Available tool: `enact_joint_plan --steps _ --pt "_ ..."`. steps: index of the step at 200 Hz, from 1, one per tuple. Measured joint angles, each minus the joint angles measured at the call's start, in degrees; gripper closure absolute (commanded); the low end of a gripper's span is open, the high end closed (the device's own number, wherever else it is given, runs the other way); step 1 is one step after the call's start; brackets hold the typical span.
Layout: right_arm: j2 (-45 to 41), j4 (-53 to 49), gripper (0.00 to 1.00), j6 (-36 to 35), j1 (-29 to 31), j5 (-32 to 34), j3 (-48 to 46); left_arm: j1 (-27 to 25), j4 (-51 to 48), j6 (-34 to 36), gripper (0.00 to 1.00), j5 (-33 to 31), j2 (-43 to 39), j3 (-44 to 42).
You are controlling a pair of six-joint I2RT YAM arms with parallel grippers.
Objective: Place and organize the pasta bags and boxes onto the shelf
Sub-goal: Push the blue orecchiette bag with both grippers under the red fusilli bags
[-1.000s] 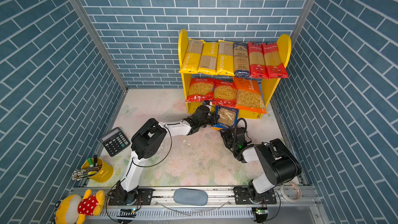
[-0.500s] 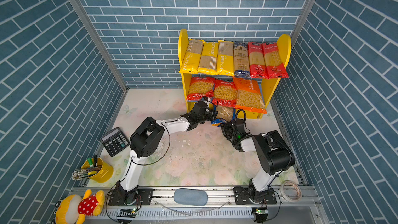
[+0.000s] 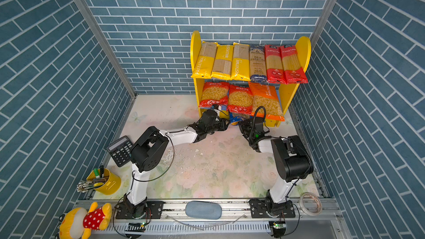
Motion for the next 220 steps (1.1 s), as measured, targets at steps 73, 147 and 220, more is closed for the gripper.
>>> enact_joint_plan --steps 73,147,220 --pt "4.55 4.57 1.0 -2.16 -0.28 -1.73 -0.9 -0.55 1.64 -0.46 0.57 -0.24 -2.25 -7.23" --pt "10.62 6.78 0.98 -2.14 -0.33 -3.63 4.33 -1.62 1.68 -0.02 0.57 -1.75 -8.74 -11.82" --pt "14.51 9.55 0.67 -1.99 -1.79 -6.75 6.23 -1.62 1.86 0.02 0.57 -2.12 -9.44 -14.86"
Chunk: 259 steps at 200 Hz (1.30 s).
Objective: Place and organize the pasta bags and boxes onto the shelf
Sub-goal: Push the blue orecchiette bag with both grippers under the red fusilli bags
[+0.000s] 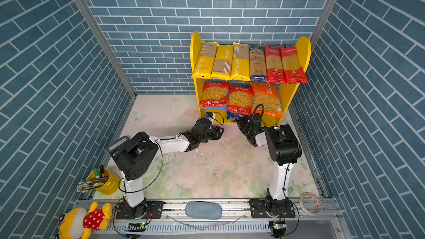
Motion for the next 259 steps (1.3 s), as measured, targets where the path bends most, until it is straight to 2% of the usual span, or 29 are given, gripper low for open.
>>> enact_joint_plan --steps 31,119,165,206,259 --pt "0.07 2.62 0.61 0.94 -0.04 -1.05 -2.93 0.0 0.15 -0.02 0.57 -0.02 0.0 -0.87" --pt "-6.23 4.52 0.62 4.31 -0.07 -0.35 -11.06 -0.42 0.24 -0.02 0.57 -0.7 -2.29 -4.42" --pt "-8.15 5.2 0.62 5.16 -0.74 0.31 -11.96 -0.59 0.24 -0.04 0.57 -0.94 -2.58 -4.81" --pt "-8.61 4.0 0.48 6.32 -0.96 1.09 -11.34 -0.9 0.26 -0.04 0.57 -0.98 -2.58 -5.27" --pt "-8.13 2.05 0.41 6.34 -1.22 3.34 -7.04 -0.9 0.22 -0.02 0.57 -1.14 -2.58 -5.57"
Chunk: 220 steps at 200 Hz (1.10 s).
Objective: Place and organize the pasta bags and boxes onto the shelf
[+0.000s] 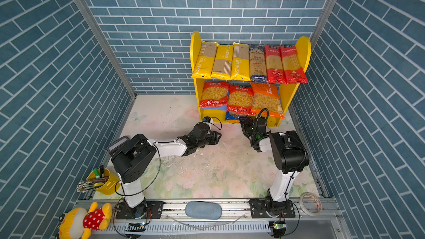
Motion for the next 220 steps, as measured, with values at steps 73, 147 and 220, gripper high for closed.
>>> enact_joint_plan --steps 73,147,220 --pt "4.66 -2.08 0.49 1.29 -0.07 1.33 1.81 0.0 0.07 0.0 0.57 -0.04 0.0 -1.07" --pt "5.49 -0.74 0.52 2.51 -0.33 0.81 1.79 0.0 0.0 0.02 0.57 -0.24 -0.5 -1.55" --pt "-2.23 -3.98 0.43 1.14 -0.5 -0.28 -2.95 -0.02 -1.4 2.01 0.55 -2.23 -6.97 -4.94"
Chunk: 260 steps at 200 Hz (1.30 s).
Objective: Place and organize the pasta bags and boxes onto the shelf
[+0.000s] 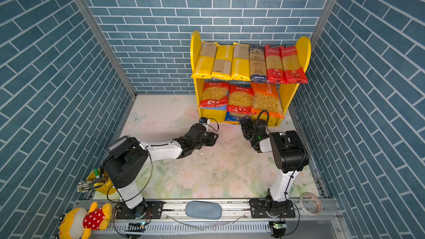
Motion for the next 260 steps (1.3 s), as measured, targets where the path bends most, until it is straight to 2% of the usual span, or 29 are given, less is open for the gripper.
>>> enact_joint_plan --steps 48,76,97,117,151,181,207,237,260 --pt "-14.27 -9.86 0.48 -7.17 0.09 -0.92 -6.73 -0.09 -5.68 5.11 0.48 -4.22 -10.62 -4.39" --pt "-25.68 -23.47 0.49 -17.51 0.26 1.46 -7.65 -0.13 -10.56 9.81 0.44 -8.79 -19.23 -7.34" --pt "-36.65 -33.53 0.46 -26.01 0.35 6.91 -7.72 -0.2 -13.29 13.6 0.37 -14.95 -26.91 -10.23" --pt "-45.38 -40.65 0.41 -32.89 0.33 13.46 -7.72 -0.2 -10.88 18.01 0.32 -22.08 -34.53 -16.26" --pt "-51.67 -47.71 0.34 -43.45 0.17 26.27 -7.72 -0.17 -3.13 28.48 0.23 -33.59 -43.89 -29.53" --pt "-51.39 -44.68 0.3 -52.06 -0.13 38.42 -9.73 1.77 4.44 38.53 0.19 -40.15 -42.84 -32.65" --pt "-47.15 -40.06 0.28 -56.98 -1.99 47.34 -11.08 5.55 18.1 45.77 0.15 -45.44 -36.72 -34.84" --pt "-45.13 -32.33 0.28 -60.94 -3.93 50.66 -14.67 10.62 28.68 51.52 0.14 -48.09 -31.19 -36.85" --pt "-42.84 -26.88 0.29 -62.79 -5.46 50.73 -16.33 15.61 34.21 51.89 0.14 -47.65 -29.62 -37.73"
